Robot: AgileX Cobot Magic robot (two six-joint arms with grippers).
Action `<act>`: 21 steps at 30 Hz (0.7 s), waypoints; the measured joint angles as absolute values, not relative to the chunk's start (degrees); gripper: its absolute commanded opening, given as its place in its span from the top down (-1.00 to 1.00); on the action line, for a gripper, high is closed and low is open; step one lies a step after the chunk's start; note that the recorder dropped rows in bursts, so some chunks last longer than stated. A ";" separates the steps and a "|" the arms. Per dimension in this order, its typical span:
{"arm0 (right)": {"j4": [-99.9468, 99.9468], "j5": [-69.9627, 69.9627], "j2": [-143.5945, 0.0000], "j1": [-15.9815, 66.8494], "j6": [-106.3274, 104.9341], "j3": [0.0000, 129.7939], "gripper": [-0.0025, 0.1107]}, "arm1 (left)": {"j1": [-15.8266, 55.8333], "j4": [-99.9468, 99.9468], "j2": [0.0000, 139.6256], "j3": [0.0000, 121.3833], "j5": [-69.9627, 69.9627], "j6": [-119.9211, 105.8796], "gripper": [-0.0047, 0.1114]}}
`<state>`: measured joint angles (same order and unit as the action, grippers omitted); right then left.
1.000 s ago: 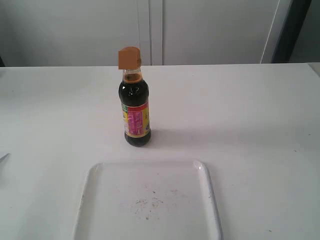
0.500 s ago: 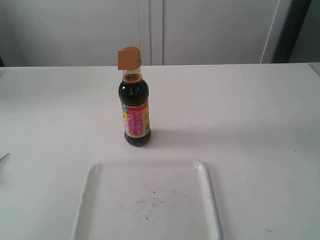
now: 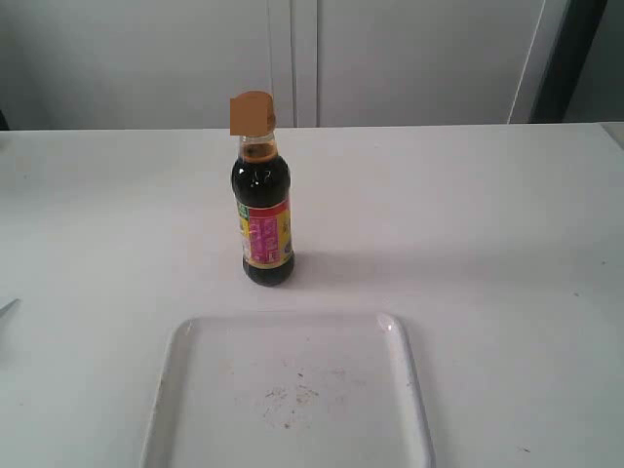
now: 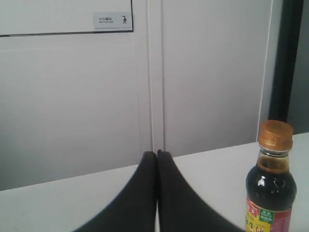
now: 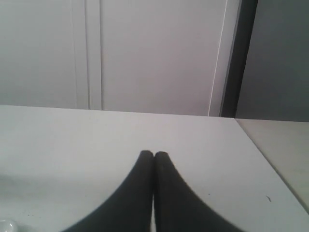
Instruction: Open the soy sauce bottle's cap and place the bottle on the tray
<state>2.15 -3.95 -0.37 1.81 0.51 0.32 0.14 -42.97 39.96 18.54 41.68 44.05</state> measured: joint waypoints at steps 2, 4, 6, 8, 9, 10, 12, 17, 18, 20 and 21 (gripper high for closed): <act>2.15 -2.97 -0.37 1.81 0.51 0.32 0.96 | 0.14 -44.23 43.62 19.59 43.89 44.29 0.92; 2.15 -2.50 -0.37 1.81 0.51 0.32 0.96 | 0.14 -45.62 46.83 20.32 46.35 44.42 0.92; 2.15 -2.13 -0.37 1.81 0.51 0.32 0.96 | 0.14 -47.51 49.76 20.79 49.04 44.42 0.92; 1.68 -1.86 -0.37 1.81 0.84 0.32 0.96 | 0.14 -48.98 52.83 21.39 51.76 44.42 0.92; 1.42 -1.75 -0.37 1.81 1.26 0.32 0.96 | 0.14 -49.39 54.25 21.51 52.98 44.42 0.92; 1.25 -1.63 -0.37 1.81 1.70 0.32 0.96 | 0.14 -49.80 55.59 21.78 54.17 44.42 0.92; 1.03 -1.63 -0.37 1.81 2.43 0.32 0.96 | 0.14 -50.94 57.70 22.29 56.45 44.42 0.92; 0.00 -1.00 -0.37 1.81 3.33 0.32 0.96 | 0.14 -54.10 61.87 23.67 62.05 44.42 0.91; 0.00 -1.00 -0.37 1.81 3.44 0.32 0.96 | 0.14 -54.14 62.48 23.81 62.95 44.20 0.86; -0.44 -0.86 -0.37 1.81 3.74 0.32 0.96 | 0.14 -55.09 64.09 24.21 64.09 43.70 0.70; -0.52 -0.86 -0.37 1.81 3.86 0.32 0.96 | 0.29 -55.62 64.77 24.55 64.33 43.41 0.61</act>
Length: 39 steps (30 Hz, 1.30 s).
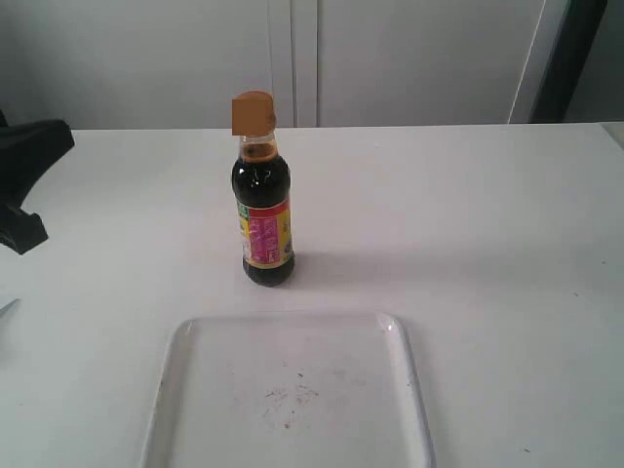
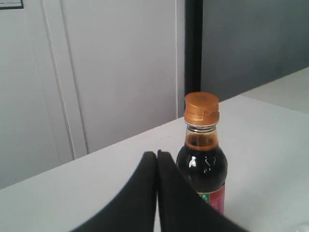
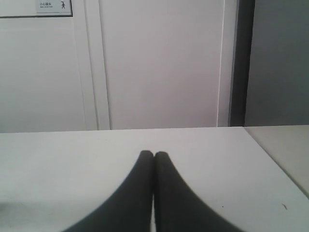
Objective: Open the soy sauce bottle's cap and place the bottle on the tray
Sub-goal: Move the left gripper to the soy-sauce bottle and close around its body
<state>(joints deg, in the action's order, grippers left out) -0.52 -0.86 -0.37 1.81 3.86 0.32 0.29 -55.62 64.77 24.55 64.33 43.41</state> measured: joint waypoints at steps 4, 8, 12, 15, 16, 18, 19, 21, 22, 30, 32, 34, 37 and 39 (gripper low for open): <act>-0.79 0.00 -0.37 1.81 3.86 0.32 0.96 | 3.09 -56.36 67.25 25.89 64.72 41.56 0.09; -0.79 0.32 -0.37 1.81 3.86 0.32 0.96 | 7.61 -56.77 69.74 27.72 63.23 40.17 -0.47; -0.83 0.58 -0.37 1.81 3.98 0.32 0.96 | 11.54 -56.77 72.06 29.18 62.05 39.83 -0.84; -0.92 0.58 -0.37 1.81 3.98 0.32 0.96 | 13.72 -56.63 73.91 29.89 61.94 39.83 -0.89; -0.92 0.69 -0.37 1.81 3.98 0.32 0.96 | 14.36 -56.43 74.48 30.05 61.94 39.83 -0.89; -0.92 0.69 -0.37 1.81 3.98 0.32 0.96 | 16.91 -54.59 76.71 30.66 61.83 39.07 -0.89; -0.92 0.69 -0.37 1.81 3.98 0.32 0.96 | 18.63 -52.04 78.28 31.35 61.83 36.99 -0.89; -0.92 0.69 -0.37 1.81 3.98 0.32 0.96 | 20.96 -47.04 80.66 32.44 61.44 34.31 -0.89; -0.92 0.69 -0.37 1.81 3.98 0.32 0.96 | 21.78 -45.19 81.50 32.74 61.33 33.28 -0.89; -0.92 0.69 -0.37 1.81 4.08 0.32 0.96 | 28.88 -25.98 91.51 37.24 60.37 18.62 -0.89; -0.92 0.69 -0.37 1.81 4.08 0.32 0.96 | 29.18 -24.54 93.32 38.75 60.37 18.47 -0.89; -0.92 0.69 -0.37 1.81 4.08 0.32 0.96 | 29.18 -23.63 94.45 39.68 60.37 18.26 -0.89; -0.92 0.69 -0.37 1.81 4.08 0.32 0.96 | 29.18 -23.44 96.08 40.98 60.12 17.87 -0.89; -0.92 0.69 -0.37 1.81 4.08 0.32 0.96 | 29.18 -23.44 96.92 41.92 59.97 17.75 -0.89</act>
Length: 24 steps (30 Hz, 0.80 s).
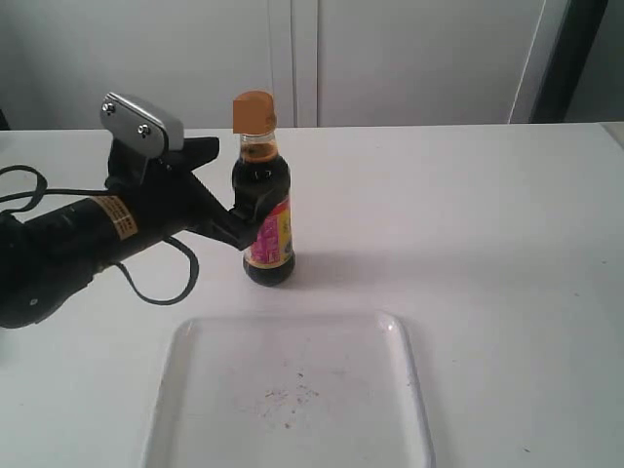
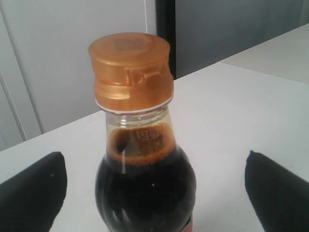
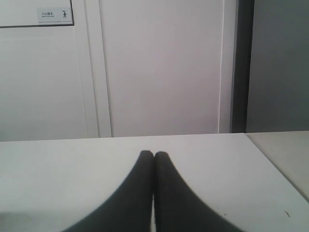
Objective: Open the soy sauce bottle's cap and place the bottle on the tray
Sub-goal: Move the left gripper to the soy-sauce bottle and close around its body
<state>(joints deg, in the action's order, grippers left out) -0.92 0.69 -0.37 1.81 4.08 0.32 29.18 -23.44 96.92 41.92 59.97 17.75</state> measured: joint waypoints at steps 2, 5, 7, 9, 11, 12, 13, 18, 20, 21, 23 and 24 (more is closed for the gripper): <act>-1.04 0.69 -0.37 1.81 4.08 0.32 0.96 | 29.71 -22.17 98.10 43.04 59.14 16.89 -0.89; -1.04 0.69 -0.37 1.81 4.08 0.32 0.96 | 31.29 -18.54 99.51 44.41 57.26 13.17 -0.89; -1.04 0.69 -0.37 1.81 4.08 0.32 0.96 | 32.58 -16.32 100.31 45.09 56.48 10.71 -0.89; -1.04 0.69 -0.37 1.81 4.08 0.32 0.96 | 33.85 -13.42 100.81 45.86 55.99 9.09 -0.89; -1.04 0.69 -0.37 1.81 4.08 0.32 0.96 | 34.60 -11.04 101.34 46.75 56.00 8.43 -0.89; -1.04 0.69 -0.37 1.81 4.08 0.32 0.96 | 34.69 -10.16 101.65 47.04 56.00 8.27 -0.89; -1.04 0.69 -0.37 1.81 4.08 0.32 0.96 | 34.74 -9.45 101.92 47.36 55.86 8.16 -0.89; -1.04 0.69 -0.37 1.81 4.08 0.32 0.96 | 34.74 -6.43 103.94 48.04 56.46 7.16 -0.89; -1.04 0.69 -0.37 1.81 4.08 0.32 0.96 | 34.74 -5.89 104.67 48.04 57.29 6.89 -0.89; -1.04 0.69 -0.37 1.81 4.08 0.32 0.96 | 34.74 -5.78 104.99 48.04 57.80 6.84 -0.89; -1.04 0.69 -0.37 1.81 4.08 0.32 0.96 | 34.74 -5.63 105.68 48.04 58.82 6.74 -0.89; -1.04 0.69 -0.37 1.81 4.08 0.32 0.96 | 34.74 -5.54 105.98 48.31 58.93 6.74 -0.89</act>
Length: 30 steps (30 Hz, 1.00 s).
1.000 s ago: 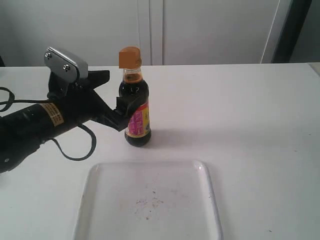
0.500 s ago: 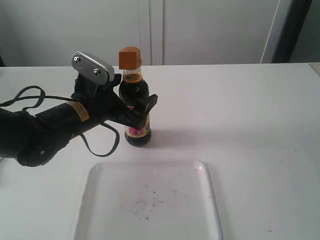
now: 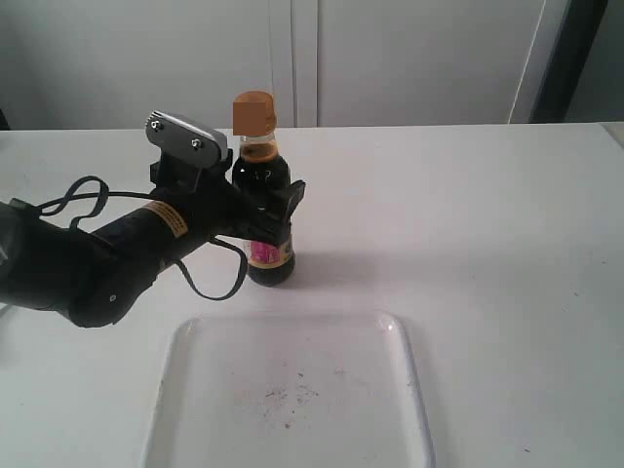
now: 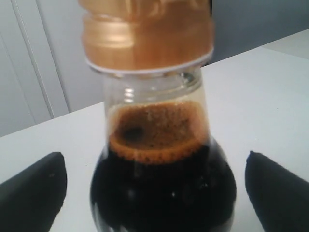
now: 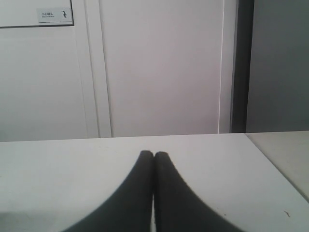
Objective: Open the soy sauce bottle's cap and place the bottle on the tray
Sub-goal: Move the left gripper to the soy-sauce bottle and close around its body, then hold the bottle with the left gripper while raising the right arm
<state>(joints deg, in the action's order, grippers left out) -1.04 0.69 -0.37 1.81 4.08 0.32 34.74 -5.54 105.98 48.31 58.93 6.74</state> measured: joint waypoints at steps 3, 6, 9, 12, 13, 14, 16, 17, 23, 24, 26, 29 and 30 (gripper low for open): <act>-1.04 0.69 -0.37 1.81 4.08 0.32 0.96 | 34.74 -5.54 107.30 49.74 59.74 6.40 -0.89; -1.04 0.79 -0.37 1.81 4.08 0.32 0.96 | 34.74 -5.54 108.81 51.24 60.11 6.41 -0.89; -1.04 0.79 -0.37 1.81 4.08 0.32 0.96 | 34.74 -5.40 109.84 52.10 60.11 6.41 -0.89; -1.04 0.79 -0.37 1.81 4.08 0.32 0.96 | 34.74 -5.40 110.23 52.49 60.11 6.41 -0.89; -1.04 0.79 -0.37 1.81 4.08 0.32 0.96 | 34.74 -5.40 110.23 52.49 60.11 6.41 -0.89; -1.04 0.79 -0.37 1.81 4.08 0.32 0.96 | 34.74 -5.40 110.23 52.58 60.11 6.29 -0.89; -1.04 0.79 -0.37 1.81 4.08 0.32 0.96 | 34.74 -5.40 110.23 52.58 60.11 6.19 -0.87; -1.04 0.79 -0.37 1.81 4.08 0.32 0.96 | 34.74 -5.40 110.23 52.58 60.11 5.97 -0.85; -1.04 0.89 -0.37 1.81 4.08 0.32 0.96 | 34.74 -5.40 110.23 52.71 59.88 5.44 -0.52; -1.04 0.89 -0.37 1.81 4.08 0.32 0.96 | 34.74 -5.40 110.23 52.71 59.88 5.31 -0.47; -1.04 0.89 -0.37 1.81 4.08 0.32 0.96 | 34.74 -5.40 110.23 52.71 59.88 5.08 -0.33; -1.04 0.89 -0.37 1.81 4.08 0.32 0.96 | 34.83 -5.40 110.23 52.71 59.76 5.09 0.01; -1.04 0.89 -0.37 1.81 4.08 0.32 0.96 | 34.83 -5.40 110.23 52.71 59.76 4.98 0.14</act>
